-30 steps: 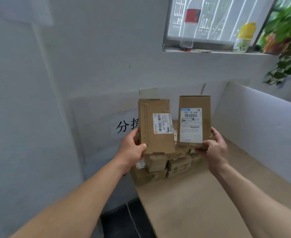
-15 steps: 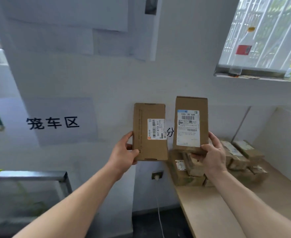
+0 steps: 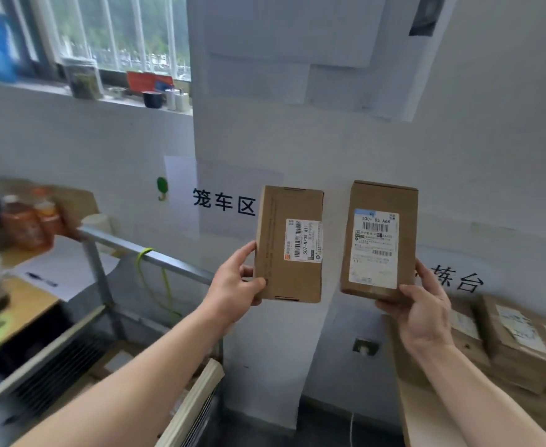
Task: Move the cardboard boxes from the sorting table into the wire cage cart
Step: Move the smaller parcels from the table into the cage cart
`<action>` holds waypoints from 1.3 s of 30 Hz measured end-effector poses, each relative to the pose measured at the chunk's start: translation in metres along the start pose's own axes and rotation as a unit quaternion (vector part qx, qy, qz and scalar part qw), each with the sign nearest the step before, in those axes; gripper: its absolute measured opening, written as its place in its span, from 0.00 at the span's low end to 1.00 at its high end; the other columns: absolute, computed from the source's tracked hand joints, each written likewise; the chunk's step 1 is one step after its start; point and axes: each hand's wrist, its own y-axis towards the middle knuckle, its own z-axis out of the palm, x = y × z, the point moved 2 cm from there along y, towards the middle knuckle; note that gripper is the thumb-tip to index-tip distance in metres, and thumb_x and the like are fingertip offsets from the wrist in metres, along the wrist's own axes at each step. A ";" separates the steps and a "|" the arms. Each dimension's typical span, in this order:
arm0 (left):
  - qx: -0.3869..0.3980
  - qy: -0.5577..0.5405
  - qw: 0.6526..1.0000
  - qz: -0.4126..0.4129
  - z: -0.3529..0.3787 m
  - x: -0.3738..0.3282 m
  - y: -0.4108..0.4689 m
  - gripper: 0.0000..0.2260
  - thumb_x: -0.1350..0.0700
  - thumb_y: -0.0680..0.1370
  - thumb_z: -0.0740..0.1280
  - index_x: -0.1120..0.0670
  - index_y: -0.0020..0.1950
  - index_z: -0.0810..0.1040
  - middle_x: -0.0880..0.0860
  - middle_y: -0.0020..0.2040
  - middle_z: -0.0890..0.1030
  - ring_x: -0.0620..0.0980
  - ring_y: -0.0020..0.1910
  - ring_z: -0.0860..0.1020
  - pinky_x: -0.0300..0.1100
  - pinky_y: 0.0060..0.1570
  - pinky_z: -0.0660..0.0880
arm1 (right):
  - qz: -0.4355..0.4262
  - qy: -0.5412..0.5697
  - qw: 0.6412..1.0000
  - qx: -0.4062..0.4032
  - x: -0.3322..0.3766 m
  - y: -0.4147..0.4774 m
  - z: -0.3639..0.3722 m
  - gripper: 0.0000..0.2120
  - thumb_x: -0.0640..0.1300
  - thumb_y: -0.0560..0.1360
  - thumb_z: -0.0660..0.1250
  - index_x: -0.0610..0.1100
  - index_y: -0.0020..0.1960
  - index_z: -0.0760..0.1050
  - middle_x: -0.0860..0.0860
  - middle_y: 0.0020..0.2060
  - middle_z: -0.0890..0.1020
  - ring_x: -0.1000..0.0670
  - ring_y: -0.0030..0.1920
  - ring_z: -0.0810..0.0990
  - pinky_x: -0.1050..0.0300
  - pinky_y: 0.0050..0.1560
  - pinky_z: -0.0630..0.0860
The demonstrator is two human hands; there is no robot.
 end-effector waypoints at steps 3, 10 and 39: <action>-0.042 -0.001 0.999 -0.003 -0.016 0.004 -0.019 0.31 0.66 0.79 0.67 0.35 0.73 0.67 0.56 0.49 0.83 0.54 0.49 0.84 0.53 0.48 0.83 | 0.014 -0.012 0.999 0.038 -0.009 -0.004 0.012 0.23 0.32 0.81 0.55 0.52 0.69 0.73 0.47 0.54 0.86 0.41 0.52 0.86 0.50 0.37 0.84; -0.135 -0.002 0.991 -0.011 -0.053 0.016 -0.077 0.31 0.64 0.79 0.68 0.35 0.73 0.67 0.53 0.48 0.84 0.52 0.49 0.84 0.50 0.46 0.83 | 0.051 -0.032 0.988 0.144 -0.039 -0.027 0.052 0.23 0.33 0.82 0.55 0.57 0.63 0.75 0.48 0.52 0.86 0.43 0.51 0.86 0.51 0.37 0.83; -0.383 -0.053 0.916 -0.109 -0.376 0.164 -0.278 0.32 0.69 0.78 0.66 0.43 0.77 0.66 0.53 0.49 0.86 0.59 0.49 0.84 0.55 0.45 0.82 | 0.205 -0.119 0.900 0.365 -0.221 -0.261 0.346 0.22 0.32 0.82 0.55 0.55 0.66 0.73 0.43 0.52 0.86 0.42 0.52 0.86 0.48 0.40 0.84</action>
